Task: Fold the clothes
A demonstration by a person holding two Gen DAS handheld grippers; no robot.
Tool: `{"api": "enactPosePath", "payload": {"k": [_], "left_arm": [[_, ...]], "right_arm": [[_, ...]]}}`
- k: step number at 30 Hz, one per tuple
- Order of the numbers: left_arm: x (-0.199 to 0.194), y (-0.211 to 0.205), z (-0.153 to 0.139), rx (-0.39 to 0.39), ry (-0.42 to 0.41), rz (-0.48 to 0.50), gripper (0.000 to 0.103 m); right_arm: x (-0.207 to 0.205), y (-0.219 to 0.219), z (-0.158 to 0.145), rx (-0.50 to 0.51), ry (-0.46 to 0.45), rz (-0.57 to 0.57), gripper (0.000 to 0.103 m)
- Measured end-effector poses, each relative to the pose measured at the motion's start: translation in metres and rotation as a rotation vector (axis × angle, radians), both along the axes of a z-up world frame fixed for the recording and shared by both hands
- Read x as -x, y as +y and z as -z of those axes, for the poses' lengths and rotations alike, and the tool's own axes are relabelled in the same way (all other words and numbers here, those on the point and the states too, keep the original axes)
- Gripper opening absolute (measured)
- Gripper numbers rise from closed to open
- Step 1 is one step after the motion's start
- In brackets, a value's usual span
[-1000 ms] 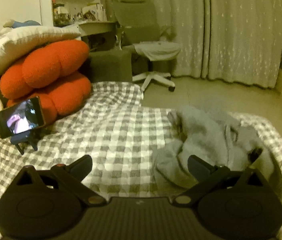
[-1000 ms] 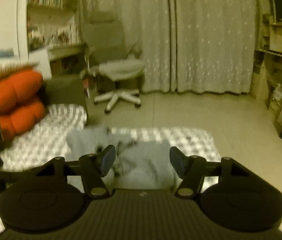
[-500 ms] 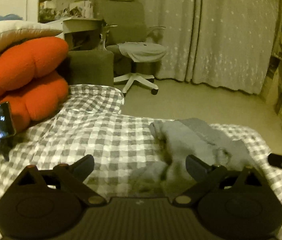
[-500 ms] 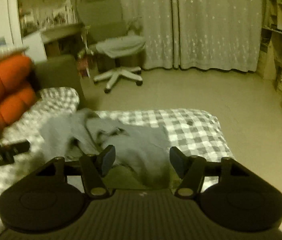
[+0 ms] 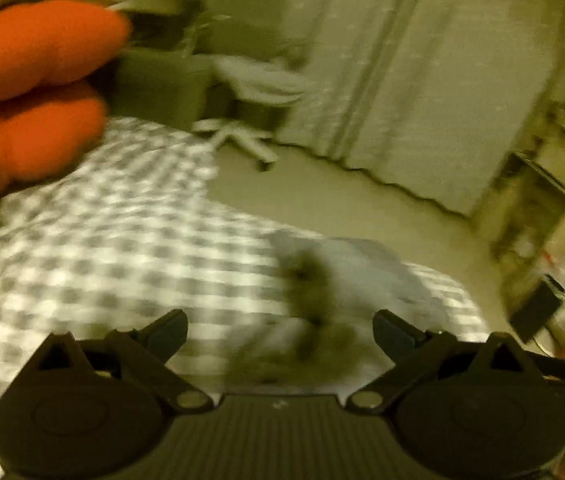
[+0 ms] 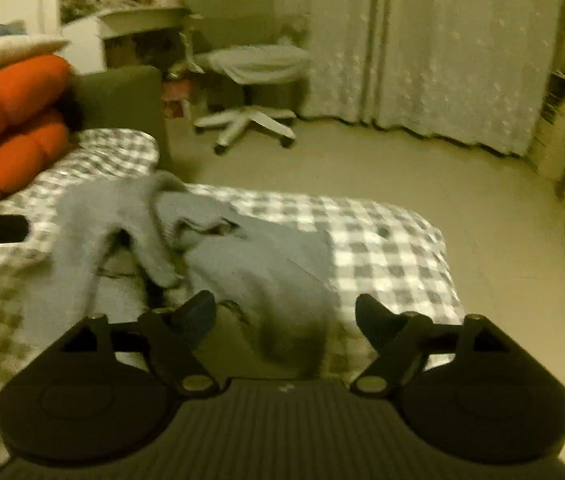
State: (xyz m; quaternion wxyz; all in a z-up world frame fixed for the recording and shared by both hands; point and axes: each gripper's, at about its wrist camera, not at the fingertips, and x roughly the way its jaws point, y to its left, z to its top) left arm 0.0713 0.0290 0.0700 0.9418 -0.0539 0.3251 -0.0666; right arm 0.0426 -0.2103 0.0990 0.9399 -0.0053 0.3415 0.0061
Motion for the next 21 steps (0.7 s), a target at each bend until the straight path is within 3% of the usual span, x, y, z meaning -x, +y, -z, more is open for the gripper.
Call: {"api": "enactPosePath", "payload": {"k": [6,9,11,12,13,14,21], "left_arm": [[0.008,-0.037,0.007,-0.042,-0.034,0.108,0.102],[0.011,-0.055,0.010,-0.062,-0.051,0.162,0.102],[0.011,-0.058,0.011,-0.088,-0.054,0.173,0.087],[0.011,-0.055,0.010,-0.083,-0.051,0.188,0.060],[0.011,-0.049,0.007,-0.055,-0.047,0.184,0.026],[0.010,-0.041,0.004,-0.020,-0.044,0.170,0.016],[0.022,0.015,-0.030,0.149,-0.093,0.059,0.010]], "right_arm": [[-0.014,-0.007,0.020,-0.061,0.109,0.045,0.080],[-0.015,-0.007,0.029,-0.102,0.151,0.021,0.055],[-0.014,-0.005,0.030,-0.091,0.158,0.010,0.032],[-0.013,-0.004,0.028,-0.073,0.148,0.015,0.005],[-0.011,-0.006,0.024,-0.071,0.124,0.026,0.007],[-0.009,-0.007,0.020,-0.070,0.099,0.038,0.006],[0.021,-0.029,-0.022,-0.109,-0.141,0.136,0.004]]}}
